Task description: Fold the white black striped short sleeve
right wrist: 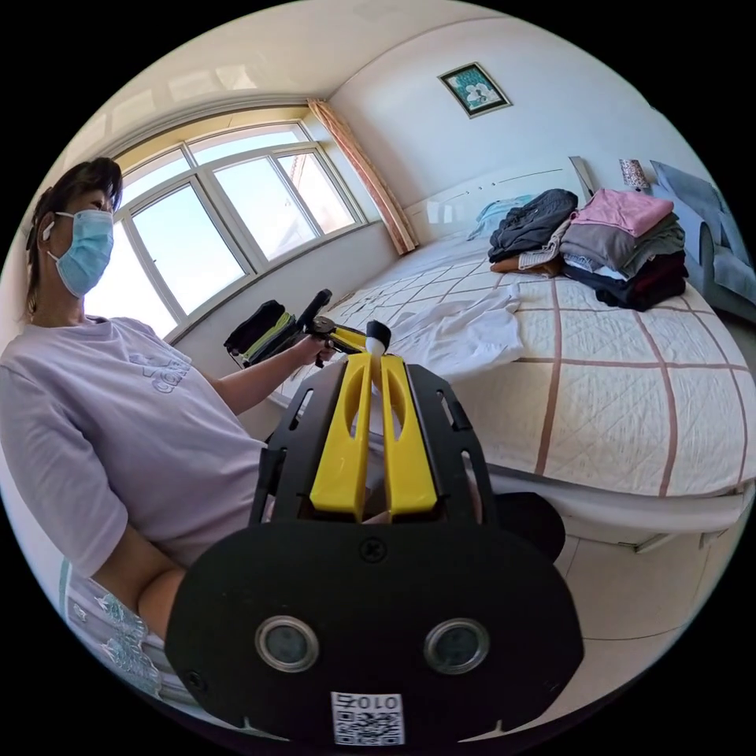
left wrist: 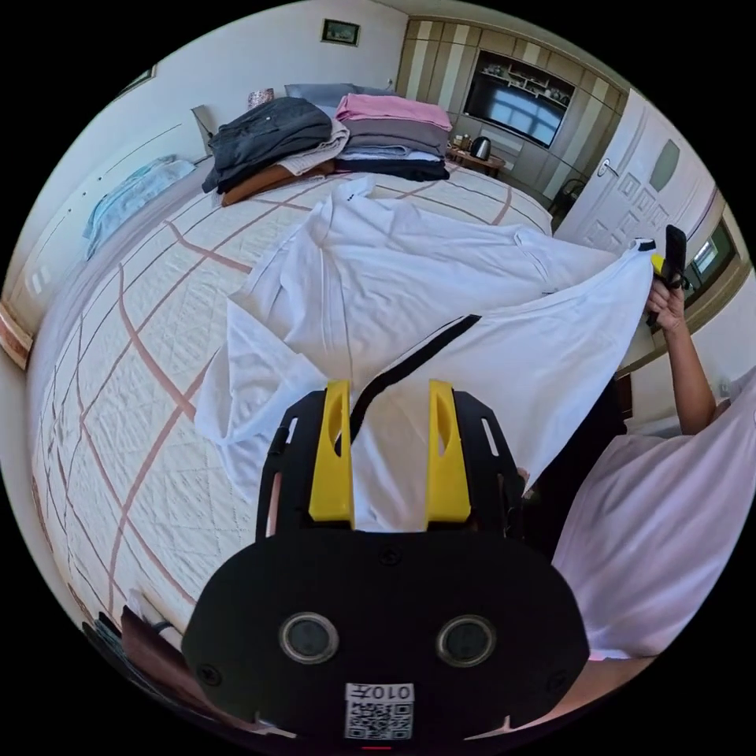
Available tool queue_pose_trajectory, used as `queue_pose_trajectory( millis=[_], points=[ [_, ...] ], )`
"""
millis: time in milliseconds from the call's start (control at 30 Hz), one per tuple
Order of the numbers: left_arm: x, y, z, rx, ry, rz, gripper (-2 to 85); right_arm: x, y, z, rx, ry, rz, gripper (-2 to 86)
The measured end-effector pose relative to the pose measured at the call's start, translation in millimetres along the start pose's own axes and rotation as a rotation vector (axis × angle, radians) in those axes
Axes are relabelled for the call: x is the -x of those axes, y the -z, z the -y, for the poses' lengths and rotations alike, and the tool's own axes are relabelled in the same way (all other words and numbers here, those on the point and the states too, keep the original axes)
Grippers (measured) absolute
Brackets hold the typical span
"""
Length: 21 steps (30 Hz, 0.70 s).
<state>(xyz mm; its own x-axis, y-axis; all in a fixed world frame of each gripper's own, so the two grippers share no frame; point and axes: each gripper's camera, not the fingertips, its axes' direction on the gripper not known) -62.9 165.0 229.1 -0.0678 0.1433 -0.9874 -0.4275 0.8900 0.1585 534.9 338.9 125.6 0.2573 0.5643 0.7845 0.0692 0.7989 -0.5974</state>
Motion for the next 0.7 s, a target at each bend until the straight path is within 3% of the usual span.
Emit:
queue_pose_trajectory(
  millis=[167, 267, 467, 567, 700],
  points=[
    [-13.2, -1.3, 19.8, -0.075, 0.030, -0.071, 14.7, 9.4, -7.0, -19.9, -0.020, 0.011, 0.003, 4.2],
    [-23.7, -11.1, 31.8, 0.023, 0.019, -0.103, 13.7, 12.8, -15.0, -31.3, -0.014, 0.008, 0.008, 4.2],
    [-55.1, 5.9, 41.8, -0.012, -0.005, -0.087, 6.0, 19.3, -29.4, -42.0, -0.030, -0.021, -0.002, 4.2],
    [-81.7, 39.5, 35.9, -0.089, -0.061, -0.122, 2.4, 24.5, -36.4, -32.6, -0.020, -0.033, -0.056, 4.2],
    [-98.6, 133.7, 6.0, -0.325, -0.047, -0.128, 0.6, 34.9, -38.5, 5.7, -0.036, 0.004, -0.146, 4.2]
  ],
)
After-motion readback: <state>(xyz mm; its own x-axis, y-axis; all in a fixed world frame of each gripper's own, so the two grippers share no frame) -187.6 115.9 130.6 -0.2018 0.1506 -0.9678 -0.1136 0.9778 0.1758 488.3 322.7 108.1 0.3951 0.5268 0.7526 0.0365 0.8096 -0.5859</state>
